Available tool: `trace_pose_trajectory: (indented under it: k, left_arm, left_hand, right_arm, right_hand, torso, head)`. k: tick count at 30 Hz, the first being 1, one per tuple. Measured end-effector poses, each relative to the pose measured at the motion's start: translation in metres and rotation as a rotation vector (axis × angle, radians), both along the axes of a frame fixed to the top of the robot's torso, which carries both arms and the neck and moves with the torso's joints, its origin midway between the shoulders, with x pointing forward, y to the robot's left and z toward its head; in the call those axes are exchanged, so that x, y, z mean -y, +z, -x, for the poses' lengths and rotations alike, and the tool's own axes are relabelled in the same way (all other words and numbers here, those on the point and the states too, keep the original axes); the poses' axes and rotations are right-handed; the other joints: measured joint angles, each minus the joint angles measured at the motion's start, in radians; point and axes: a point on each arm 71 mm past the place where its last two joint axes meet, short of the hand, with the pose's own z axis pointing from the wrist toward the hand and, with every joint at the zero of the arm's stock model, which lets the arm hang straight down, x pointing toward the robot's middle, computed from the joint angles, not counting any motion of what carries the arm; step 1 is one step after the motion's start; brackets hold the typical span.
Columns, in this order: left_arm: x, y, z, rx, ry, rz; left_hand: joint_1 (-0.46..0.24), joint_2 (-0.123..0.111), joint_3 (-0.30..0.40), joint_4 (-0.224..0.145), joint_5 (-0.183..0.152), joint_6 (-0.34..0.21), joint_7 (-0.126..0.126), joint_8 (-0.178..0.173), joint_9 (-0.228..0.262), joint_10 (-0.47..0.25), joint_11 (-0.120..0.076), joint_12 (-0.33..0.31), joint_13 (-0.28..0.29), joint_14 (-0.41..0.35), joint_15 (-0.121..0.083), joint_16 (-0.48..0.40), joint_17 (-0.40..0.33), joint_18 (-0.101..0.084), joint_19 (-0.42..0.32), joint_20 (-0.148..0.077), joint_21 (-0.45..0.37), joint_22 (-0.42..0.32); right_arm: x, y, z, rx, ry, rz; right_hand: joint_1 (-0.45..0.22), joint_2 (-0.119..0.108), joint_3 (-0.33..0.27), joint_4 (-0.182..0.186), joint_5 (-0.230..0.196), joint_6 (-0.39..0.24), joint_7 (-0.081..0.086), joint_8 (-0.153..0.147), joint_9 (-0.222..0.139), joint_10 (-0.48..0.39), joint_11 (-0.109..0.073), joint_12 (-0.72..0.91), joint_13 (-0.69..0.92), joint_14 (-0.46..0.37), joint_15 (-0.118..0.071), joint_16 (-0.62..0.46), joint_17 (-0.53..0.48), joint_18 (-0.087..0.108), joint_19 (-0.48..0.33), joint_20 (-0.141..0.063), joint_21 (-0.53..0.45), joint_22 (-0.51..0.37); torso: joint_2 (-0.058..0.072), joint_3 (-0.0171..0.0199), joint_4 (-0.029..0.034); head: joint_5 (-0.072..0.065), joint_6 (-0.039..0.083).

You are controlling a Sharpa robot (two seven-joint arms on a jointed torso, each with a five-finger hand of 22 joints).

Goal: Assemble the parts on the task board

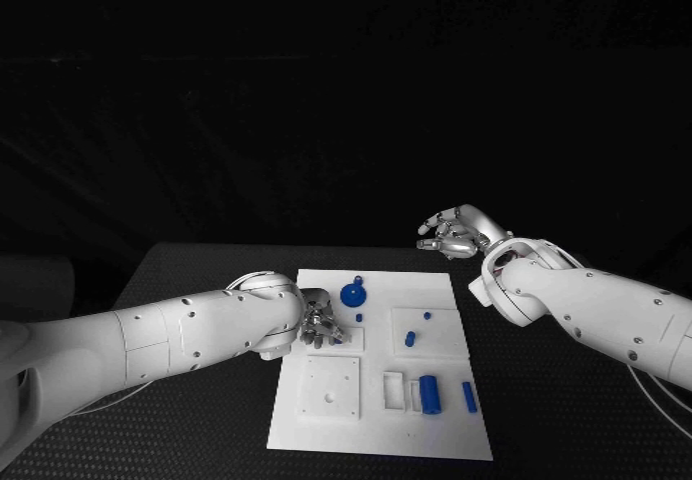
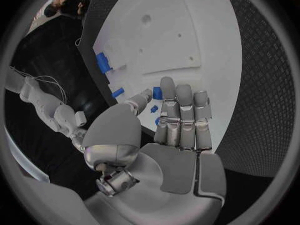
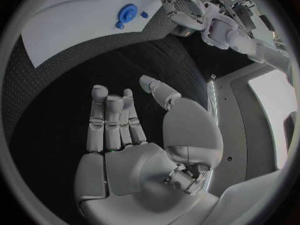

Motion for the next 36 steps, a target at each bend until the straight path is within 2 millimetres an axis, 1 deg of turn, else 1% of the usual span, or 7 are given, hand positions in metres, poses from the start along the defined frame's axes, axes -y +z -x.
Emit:
trace_pose_trajectory:
  k: [7,10,21,26,30,33,36]
  left_arm:
    - [0.0004,-0.0004,-0.0011,-0.002,-0.001,0.000]
    - [0.0009,-0.0007,-0.0015,-0.003,-0.001,-0.001]
    - [0.0011,-0.0015,-0.0015,-0.002,-0.006,-0.005]
    - [0.0005,-0.0019,-0.0005,-0.004,-0.005,-0.004]
    - [0.0003,-0.0020,-0.0003,-0.007,-0.002,0.000]
    - [-0.0001,-0.0021,0.0000,-0.012,0.001,0.004]
    - [-0.0012,-0.0022,0.0002,-0.018,0.008,0.011]
  left_hand:
    - [0.016,0.016,0.011,-0.048,0.005,0.009,-0.001,0.005,0.000,0.003,-0.003,0.000,0.008,0.002,0.001,0.000,0.005,0.000,0.000,0.000,0.000,0.003]
    - [0.025,0.010,0.015,-0.070,0.012,0.011,0.001,0.006,0.000,0.010,-0.004,0.000,0.011,0.002,0.001,0.000,0.007,0.000,0.005,-0.003,0.000,0.005]
    - [0.026,0.011,0.022,-0.089,0.012,0.015,-0.001,0.012,0.000,0.014,-0.007,-0.002,0.015,0.009,0.001,0.000,0.010,0.000,0.011,-0.004,0.000,0.007]
    - [0.024,0.013,0.036,-0.131,0.106,0.016,-0.002,0.010,0.000,0.014,-0.007,-0.008,0.021,0.013,-0.002,0.000,0.012,0.000,0.018,-0.004,-0.004,0.011]
    - [0.012,0.027,0.046,-0.154,0.150,0.015,-0.001,0.007,0.000,0.018,-0.003,-0.011,0.024,0.014,-0.001,0.000,0.014,0.000,0.018,-0.004,-0.004,0.013]
    - [-0.002,0.042,0.054,-0.180,0.198,0.010,0.004,0.007,0.000,0.018,-0.003,-0.015,0.028,0.014,0.000,0.000,0.016,-0.004,0.018,-0.004,-0.005,0.016]
    - [-0.014,0.056,0.047,-0.188,0.258,0.008,0.006,0.007,0.000,0.018,-0.003,-0.015,0.032,0.015,0.000,0.000,0.017,-0.011,0.021,-0.007,-0.008,0.019]
  right_arm:
    - [0.0000,0.0000,0.0001,0.000,0.000,0.000]
    - [-0.0003,0.0001,0.0002,0.000,0.001,0.000]
    - [-0.0010,0.0002,0.0005,0.000,0.003,-0.001]
    - [-0.0009,0.0001,0.0004,0.000,0.002,-0.001]
    - [-0.0009,0.0001,0.0004,0.000,0.002,-0.001]
    - [-0.0009,0.0001,0.0004,0.000,0.002,-0.001]
    - [-0.0008,0.0001,0.0004,0.000,0.002,-0.001]
  right_hand:
    - [0.000,0.000,0.000,0.000,0.004,0.000,0.000,0.000,0.000,0.000,0.000,0.004,-0.001,0.000,0.000,0.000,0.000,-0.001,0.000,0.000,0.000,0.000]
    - [0.000,0.000,0.003,0.003,0.009,0.000,0.000,0.000,0.000,0.000,0.000,0.004,-0.001,0.000,0.000,0.000,0.000,-0.001,0.000,0.000,0.000,0.000]
    - [0.000,0.000,0.003,0.003,0.009,0.000,-0.001,0.000,0.000,0.000,0.000,0.004,-0.001,0.000,0.000,0.000,-0.001,-0.005,0.000,0.000,0.000,0.000]
    - [0.000,0.000,0.003,0.003,0.009,0.000,-0.001,0.000,0.000,0.000,0.000,0.004,-0.001,0.000,0.000,0.000,-0.001,-0.005,0.000,0.000,0.000,0.000]
    - [0.000,0.000,0.003,0.003,0.009,0.000,-0.001,0.000,0.000,0.000,0.000,0.004,-0.002,0.000,0.000,0.000,-0.001,-0.006,0.000,0.000,0.000,0.000]
    - [0.000,0.000,0.003,0.003,0.013,0.000,-0.001,0.000,0.000,0.000,0.000,0.004,-0.002,0.000,0.000,0.000,-0.001,-0.006,0.000,0.000,0.000,0.000]
    - [0.000,0.000,0.003,0.003,0.013,0.000,-0.001,0.000,0.000,0.000,0.000,0.004,-0.002,0.000,0.000,0.000,-0.001,-0.006,0.000,0.000,0.000,0.000]
  torso:
    - [0.000,0.0000,0.0001]
    - [0.000,0.0000,0.0004]
    - [0.000,0.0000,0.0006]
    - [0.000,0.0000,0.0012]
    - [-0.001,-0.0002,0.0013]
    - [-0.001,-0.0007,0.0015]
    - [-0.001,-0.0007,0.0015]
  head:
    - [-0.001,-0.003]
    - [-0.002,-0.004]
    - [-0.001,-0.005]
    - [0.001,-0.005]
    - [0.002,-0.005]
    - [0.002,-0.004]
    - [0.003,-0.004]
